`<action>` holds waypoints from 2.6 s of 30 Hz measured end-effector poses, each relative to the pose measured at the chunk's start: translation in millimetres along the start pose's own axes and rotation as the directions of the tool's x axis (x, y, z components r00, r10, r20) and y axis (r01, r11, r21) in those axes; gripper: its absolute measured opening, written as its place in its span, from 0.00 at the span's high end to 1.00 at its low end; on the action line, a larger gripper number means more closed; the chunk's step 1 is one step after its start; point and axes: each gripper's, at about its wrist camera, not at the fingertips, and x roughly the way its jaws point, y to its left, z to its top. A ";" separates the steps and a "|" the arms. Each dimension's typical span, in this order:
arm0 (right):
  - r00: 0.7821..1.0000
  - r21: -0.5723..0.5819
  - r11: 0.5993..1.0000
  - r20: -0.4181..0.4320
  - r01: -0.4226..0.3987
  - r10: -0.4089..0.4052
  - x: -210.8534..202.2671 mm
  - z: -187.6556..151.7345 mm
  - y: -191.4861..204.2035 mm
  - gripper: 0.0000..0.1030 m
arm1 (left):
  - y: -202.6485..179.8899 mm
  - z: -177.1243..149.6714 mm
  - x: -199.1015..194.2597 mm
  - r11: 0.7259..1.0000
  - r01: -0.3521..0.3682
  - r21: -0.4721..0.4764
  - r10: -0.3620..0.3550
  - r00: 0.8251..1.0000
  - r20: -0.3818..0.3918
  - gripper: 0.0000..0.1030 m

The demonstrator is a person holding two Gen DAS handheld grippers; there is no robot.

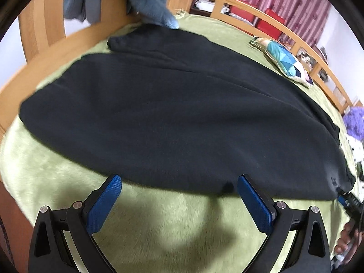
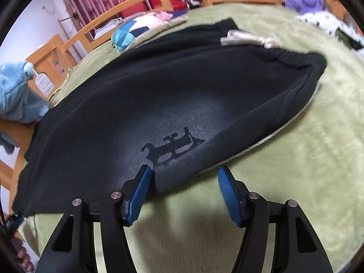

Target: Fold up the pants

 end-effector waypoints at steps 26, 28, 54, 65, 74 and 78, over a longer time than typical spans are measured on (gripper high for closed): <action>0.979 -0.127 0.991 0.192 -0.047 0.071 -40.1 72.6 54.4 0.86 | -16.5 66.0 -7.4 0.998 -0.049 0.036 0.046 0.996 0.078 0.82; 0.975 -0.126 0.990 0.206 -0.063 0.088 -43.9 83.5 57.6 0.87 | -24.0 77.3 -11.0 0.998 -0.044 0.047 0.040 0.995 0.094 0.82; 0.969 -0.287 0.955 0.205 -0.074 0.137 67.1 217.6 140.2 0.47 | -89.2 169.8 46.1 0.985 -0.106 0.134 0.083 0.982 0.170 0.82; 0.994 -0.263 0.965 0.105 0.018 0.010 49.3 147.7 72.1 0.45 | -102.5 218.0 43.9 0.994 -0.069 0.081 0.052 0.979 0.197 0.76; 0.998 -0.212 0.976 0.056 0.040 -0.029 31.4 112.1 46.3 0.45 | -110.6 185.3 10.7 0.989 -0.065 0.133 0.040 0.982 0.186 0.33; 0.998 -0.201 0.979 0.067 0.030 -0.017 14.1 105.3 44.9 0.45 | -111.3 169.2 -13.3 0.984 -0.094 0.150 0.062 0.976 0.207 0.23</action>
